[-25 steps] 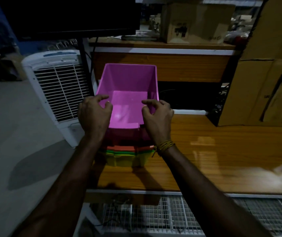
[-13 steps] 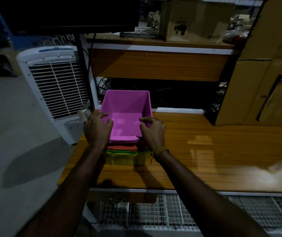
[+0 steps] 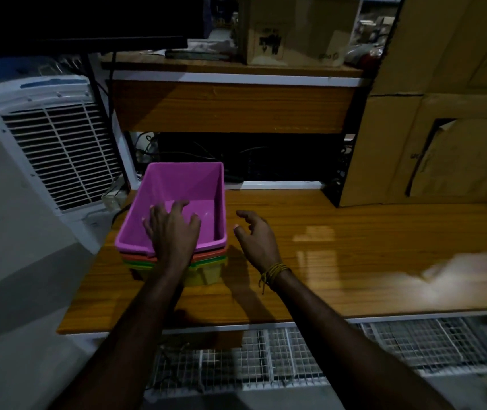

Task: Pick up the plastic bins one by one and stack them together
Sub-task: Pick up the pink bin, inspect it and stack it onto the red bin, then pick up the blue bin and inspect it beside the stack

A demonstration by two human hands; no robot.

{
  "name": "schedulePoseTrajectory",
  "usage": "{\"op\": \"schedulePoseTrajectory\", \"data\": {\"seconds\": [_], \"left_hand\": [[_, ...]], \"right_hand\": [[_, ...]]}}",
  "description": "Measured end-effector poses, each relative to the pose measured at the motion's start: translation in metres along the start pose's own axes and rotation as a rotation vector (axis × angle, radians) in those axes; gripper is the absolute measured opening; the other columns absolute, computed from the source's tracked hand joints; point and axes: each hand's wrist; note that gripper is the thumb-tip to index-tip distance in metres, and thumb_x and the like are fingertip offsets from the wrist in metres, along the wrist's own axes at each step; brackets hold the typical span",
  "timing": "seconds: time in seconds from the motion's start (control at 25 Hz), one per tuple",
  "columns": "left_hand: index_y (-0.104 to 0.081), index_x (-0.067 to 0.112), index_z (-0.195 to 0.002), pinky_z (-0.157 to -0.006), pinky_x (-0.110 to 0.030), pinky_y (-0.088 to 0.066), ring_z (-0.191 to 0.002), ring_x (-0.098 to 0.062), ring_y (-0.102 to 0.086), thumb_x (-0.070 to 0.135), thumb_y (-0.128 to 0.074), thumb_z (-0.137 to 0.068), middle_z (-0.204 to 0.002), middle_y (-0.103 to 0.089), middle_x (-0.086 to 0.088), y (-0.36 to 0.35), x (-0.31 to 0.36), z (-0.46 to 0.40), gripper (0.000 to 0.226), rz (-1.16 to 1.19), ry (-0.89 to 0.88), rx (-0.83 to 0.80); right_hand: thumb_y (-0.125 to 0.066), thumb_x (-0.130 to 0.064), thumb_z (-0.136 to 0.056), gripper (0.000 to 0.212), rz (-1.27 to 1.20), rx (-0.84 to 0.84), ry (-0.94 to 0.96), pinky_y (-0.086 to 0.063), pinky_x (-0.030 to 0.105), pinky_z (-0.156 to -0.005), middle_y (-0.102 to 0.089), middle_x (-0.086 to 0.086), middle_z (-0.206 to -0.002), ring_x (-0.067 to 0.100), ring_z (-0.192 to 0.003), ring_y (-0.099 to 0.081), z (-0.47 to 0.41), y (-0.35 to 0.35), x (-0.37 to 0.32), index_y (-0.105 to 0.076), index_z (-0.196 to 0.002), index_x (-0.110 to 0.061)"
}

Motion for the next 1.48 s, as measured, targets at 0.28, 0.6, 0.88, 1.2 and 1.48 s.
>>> {"op": "schedulePoseTrajectory", "data": {"seconds": [0.28, 0.6, 0.88, 1.2, 1.48], "left_hand": [[-0.060, 0.022, -0.126, -0.101, -0.044, -0.043, -0.124, -0.036, -0.047, 0.030, -0.064, -0.086, -0.131, -0.051, -0.019, -0.065, 0.118, 0.055, 0.041, 0.164, -0.198, -0.117], [-0.047, 0.025, -0.139, -0.092, -0.036, -0.044, -0.132, -0.029, -0.041, 0.033, -0.060, -0.093, -0.149, -0.035, -0.010, -0.168, 0.277, 0.179, 0.049, 0.238, -0.327, -0.398], [-0.042, 0.028, -0.141, -0.093, -0.042, -0.050, -0.131, -0.028, -0.042, 0.037, -0.060, -0.092, -0.150, -0.034, -0.007, -0.233, 0.390, 0.264, 0.053, 0.231, -0.460, -0.597], [-0.038, 0.025, -0.144, -0.094, -0.044, -0.050, -0.133, -0.030, -0.042, 0.035, -0.059, -0.094, -0.151, -0.033, -0.010, -0.292, 0.475, 0.298, 0.056, 0.232, -0.628, -0.718], [-0.033, 0.026, -0.148, -0.095, -0.045, -0.050, -0.133, -0.030, -0.043, 0.038, -0.058, -0.093, -0.153, -0.032, -0.010, -0.365, 0.543, 0.282, 0.061, 0.244, -0.677, -0.811]], "right_hand": [[-0.057, -0.025, -0.096, 0.042, -0.018, 0.153, -0.062, -0.049, 0.039, -0.099, -0.054, 0.009, -0.139, 0.018, -0.120, -0.053, 0.014, 0.120, 0.072, -0.052, -0.138, -0.023], [-0.056, -0.026, -0.096, 0.041, 0.025, 0.338, -0.205, -0.048, 0.045, -0.101, -0.053, 0.007, -0.139, 0.024, -0.128, -0.050, 0.052, 0.287, 0.183, -0.052, -0.137, -0.027], [-0.054, -0.026, -0.097, 0.042, 0.035, 0.507, -0.320, -0.047, 0.047, -0.102, -0.051, 0.011, -0.140, 0.028, -0.129, -0.049, 0.088, 0.407, 0.262, -0.051, -0.139, -0.022], [-0.054, -0.026, -0.097, 0.042, 0.055, 0.651, -0.390, -0.047, 0.046, -0.102, -0.050, 0.010, -0.138, 0.028, -0.125, -0.051, 0.098, 0.483, 0.314, -0.050, -0.139, -0.024], [-0.053, -0.026, -0.097, 0.042, 0.161, 0.677, -0.441, -0.046, 0.040, -0.100, -0.050, 0.009, -0.139, 0.030, -0.122, -0.053, 0.055, 0.546, 0.361, -0.049, -0.139, -0.024]]}}
Point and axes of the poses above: each hand's wrist, its own z-axis away from the middle knuckle, its own y-axis out of the back of the hand, x = y × z
